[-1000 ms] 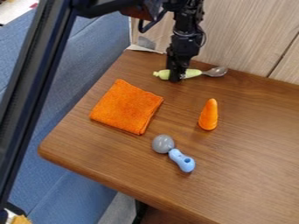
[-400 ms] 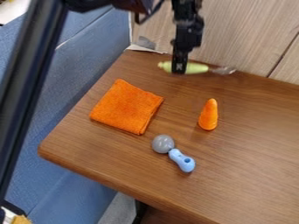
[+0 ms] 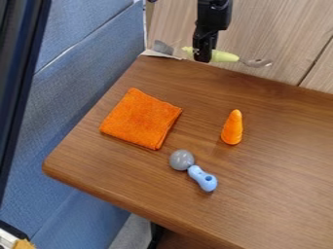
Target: Moved the green spoon to the right side of the other objects on the table
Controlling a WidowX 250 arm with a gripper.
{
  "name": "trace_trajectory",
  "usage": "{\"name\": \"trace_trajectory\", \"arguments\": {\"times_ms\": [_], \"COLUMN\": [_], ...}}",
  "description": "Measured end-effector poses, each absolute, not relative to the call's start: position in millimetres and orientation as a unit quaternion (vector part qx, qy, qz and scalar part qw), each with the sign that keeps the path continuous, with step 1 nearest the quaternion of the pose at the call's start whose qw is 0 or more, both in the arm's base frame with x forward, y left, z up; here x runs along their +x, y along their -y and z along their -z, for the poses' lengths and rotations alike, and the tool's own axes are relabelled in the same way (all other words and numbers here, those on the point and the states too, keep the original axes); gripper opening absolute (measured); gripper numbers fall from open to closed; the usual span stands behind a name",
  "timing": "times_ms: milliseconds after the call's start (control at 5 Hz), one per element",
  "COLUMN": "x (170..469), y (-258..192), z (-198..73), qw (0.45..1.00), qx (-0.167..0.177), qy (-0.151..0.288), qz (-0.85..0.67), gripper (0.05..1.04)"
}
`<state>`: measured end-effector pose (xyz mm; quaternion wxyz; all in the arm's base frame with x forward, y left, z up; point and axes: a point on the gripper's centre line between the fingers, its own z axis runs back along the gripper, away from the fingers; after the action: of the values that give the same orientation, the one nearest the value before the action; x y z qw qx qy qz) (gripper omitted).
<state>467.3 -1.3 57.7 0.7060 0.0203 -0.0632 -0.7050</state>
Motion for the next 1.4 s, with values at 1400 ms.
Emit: {"name": "trace_trajectory", "arguments": {"times_ms": [1400], "x": [384], "y": [125], "z": [-17], "qw": [0.183], "qx": [0.000], "qy": [0.056], "qz": [0.981], "gripper": [0.406]}}
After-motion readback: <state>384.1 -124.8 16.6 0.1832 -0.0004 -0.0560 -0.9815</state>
